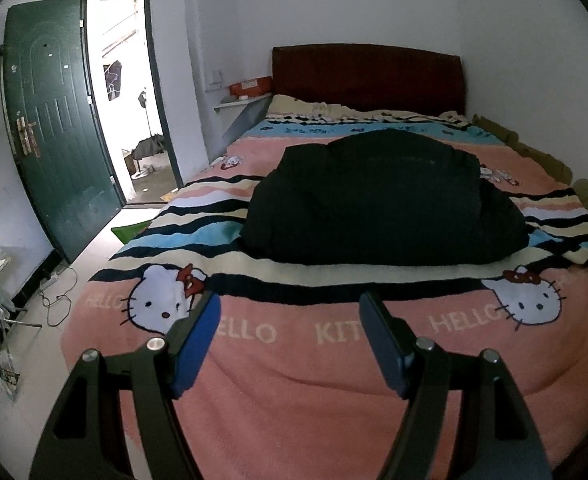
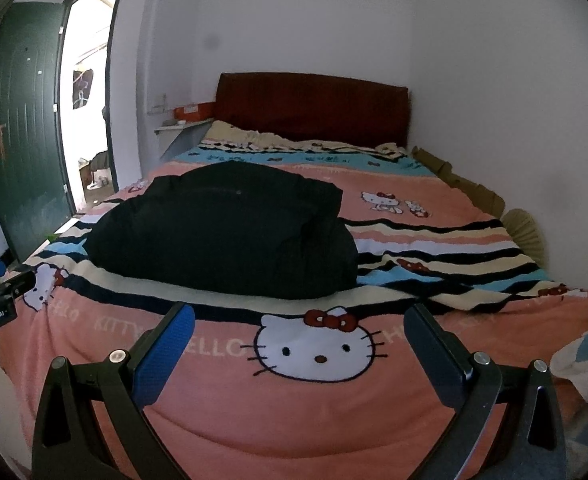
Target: Fold large clothes
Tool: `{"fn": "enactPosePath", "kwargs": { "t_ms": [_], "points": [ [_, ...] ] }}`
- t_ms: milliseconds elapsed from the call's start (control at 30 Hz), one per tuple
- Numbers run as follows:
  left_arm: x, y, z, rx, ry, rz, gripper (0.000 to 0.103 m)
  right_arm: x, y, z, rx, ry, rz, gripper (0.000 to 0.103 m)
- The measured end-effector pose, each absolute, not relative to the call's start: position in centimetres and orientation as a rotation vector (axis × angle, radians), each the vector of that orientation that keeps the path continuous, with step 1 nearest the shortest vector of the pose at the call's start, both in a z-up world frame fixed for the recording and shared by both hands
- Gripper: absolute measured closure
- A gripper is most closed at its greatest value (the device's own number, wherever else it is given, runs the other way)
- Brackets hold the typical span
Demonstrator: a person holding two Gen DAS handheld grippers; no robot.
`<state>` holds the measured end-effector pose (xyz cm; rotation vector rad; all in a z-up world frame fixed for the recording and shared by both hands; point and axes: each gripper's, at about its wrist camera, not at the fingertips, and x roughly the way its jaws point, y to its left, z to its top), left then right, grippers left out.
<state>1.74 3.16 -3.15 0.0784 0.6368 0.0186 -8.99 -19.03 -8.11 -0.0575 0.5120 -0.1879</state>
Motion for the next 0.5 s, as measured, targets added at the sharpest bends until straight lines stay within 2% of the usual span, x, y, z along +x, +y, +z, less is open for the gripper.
{"fn": "enactPosePath", "kwargs": {
  "t_ms": [500],
  "points": [
    [2.9,3.0,-5.0,0.095,0.672,0.021,0.033,-7.5,-19.2,-9.6,-0.057,0.554,-0.184,0.001]
  ]
}}
